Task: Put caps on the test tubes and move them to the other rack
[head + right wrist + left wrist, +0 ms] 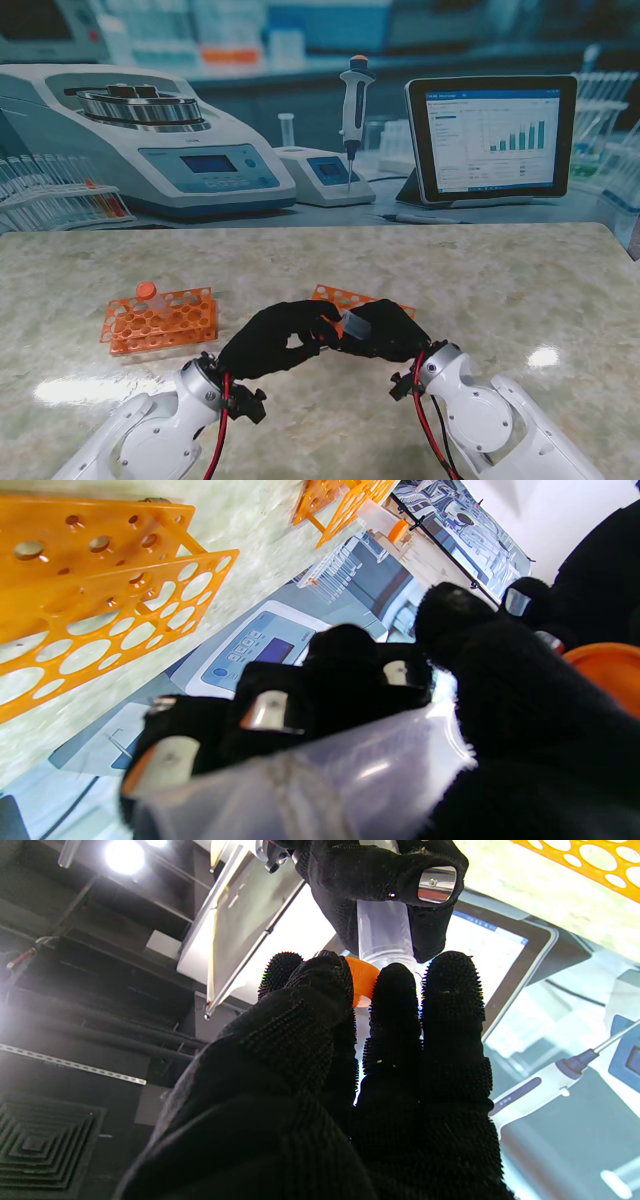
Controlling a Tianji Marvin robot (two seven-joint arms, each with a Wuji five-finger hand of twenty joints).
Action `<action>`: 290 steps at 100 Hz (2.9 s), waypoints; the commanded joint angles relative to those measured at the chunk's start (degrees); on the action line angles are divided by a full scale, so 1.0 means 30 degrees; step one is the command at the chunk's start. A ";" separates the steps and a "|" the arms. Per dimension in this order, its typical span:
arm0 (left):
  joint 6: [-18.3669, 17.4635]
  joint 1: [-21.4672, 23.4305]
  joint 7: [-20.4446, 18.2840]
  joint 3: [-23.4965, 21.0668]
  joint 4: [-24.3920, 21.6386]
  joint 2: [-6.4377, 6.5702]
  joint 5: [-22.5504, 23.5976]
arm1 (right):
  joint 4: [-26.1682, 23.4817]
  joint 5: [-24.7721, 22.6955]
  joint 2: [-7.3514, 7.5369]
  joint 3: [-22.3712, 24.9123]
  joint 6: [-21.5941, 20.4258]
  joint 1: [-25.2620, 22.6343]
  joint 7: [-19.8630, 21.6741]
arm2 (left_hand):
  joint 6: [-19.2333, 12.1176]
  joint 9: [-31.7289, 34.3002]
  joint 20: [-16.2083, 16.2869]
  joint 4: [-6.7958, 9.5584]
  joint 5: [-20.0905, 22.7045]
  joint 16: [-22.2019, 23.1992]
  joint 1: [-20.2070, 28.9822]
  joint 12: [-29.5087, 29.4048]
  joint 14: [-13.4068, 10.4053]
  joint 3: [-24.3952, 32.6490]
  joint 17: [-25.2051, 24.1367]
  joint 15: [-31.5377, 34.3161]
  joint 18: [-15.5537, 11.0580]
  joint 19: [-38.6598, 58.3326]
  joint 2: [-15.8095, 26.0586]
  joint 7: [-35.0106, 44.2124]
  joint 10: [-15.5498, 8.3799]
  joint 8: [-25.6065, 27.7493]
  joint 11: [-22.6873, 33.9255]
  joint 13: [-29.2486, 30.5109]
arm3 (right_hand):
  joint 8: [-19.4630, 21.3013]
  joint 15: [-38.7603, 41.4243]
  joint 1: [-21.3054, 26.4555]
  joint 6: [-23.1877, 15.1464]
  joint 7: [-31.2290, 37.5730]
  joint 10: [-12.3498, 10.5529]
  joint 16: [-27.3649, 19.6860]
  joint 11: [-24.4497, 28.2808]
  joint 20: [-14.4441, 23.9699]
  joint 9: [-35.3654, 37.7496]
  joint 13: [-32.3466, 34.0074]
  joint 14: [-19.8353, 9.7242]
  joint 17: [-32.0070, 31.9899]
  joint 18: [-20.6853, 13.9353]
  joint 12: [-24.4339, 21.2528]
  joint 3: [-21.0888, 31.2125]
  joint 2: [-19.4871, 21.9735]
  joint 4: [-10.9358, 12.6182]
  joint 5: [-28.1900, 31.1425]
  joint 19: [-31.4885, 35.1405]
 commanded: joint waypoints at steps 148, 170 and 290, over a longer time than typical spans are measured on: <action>0.1166 -0.2009 0.0348 0.1506 0.1712 -0.0465 -0.1695 | -0.0257 -0.0201 -0.0037 0.0048 -0.0461 -0.0419 -0.0070 | 0.0490 0.0007 0.0372 0.0142 -0.0433 0.0347 0.1846 -0.0330 -0.0750 0.1037 -0.0101 -0.0206 -0.0119 -0.0604 0.0412 0.0189 0.0363 0.0295 0.0839 -0.0275 | 0.1051 0.3480 0.1034 -0.1255 0.1310 0.0384 0.0889 -0.0072 0.0136 0.0856 0.1169 -0.3612 0.1136 -0.1067 0.0287 -0.0099 0.0189 -0.0287 0.0945 0.3872; 0.1212 -0.2196 0.0222 0.1636 0.1869 -0.0466 -0.1878 | -0.0324 -0.0225 -0.0038 0.0034 -0.0504 -0.0461 -0.0099 | 0.0495 0.0160 0.0399 0.0147 -0.0480 0.0258 0.1844 -0.0324 -0.0720 0.0989 -0.0092 -0.0236 -0.0126 -0.0629 0.0473 0.0135 0.0475 0.0275 0.0808 -0.0224 | 0.1053 0.3477 0.1007 -0.1266 0.1307 0.0381 0.0896 -0.0076 0.0137 0.0859 0.1170 -0.3612 0.1136 -0.1067 0.0290 -0.0108 0.0217 -0.0290 0.0938 0.3872; 0.1115 -0.1936 -0.0286 0.1575 0.1830 -0.0391 -0.2633 | -0.0441 -0.0195 -0.0054 -0.0007 -0.0304 -0.0475 -0.0124 | 0.0778 0.0569 0.0718 0.0274 -0.1404 -0.0890 0.1846 -0.1740 -0.0489 -0.0168 0.0238 -0.0280 -0.0106 -0.0637 0.0864 -0.3336 0.1098 -0.1245 0.0209 0.0415 | 0.1058 0.3472 0.1002 -0.1266 0.1305 0.0380 0.0908 -0.0091 0.0132 0.0864 0.1171 -0.3611 0.1133 -0.1075 0.0298 -0.0135 0.0233 -0.0293 0.0939 0.3852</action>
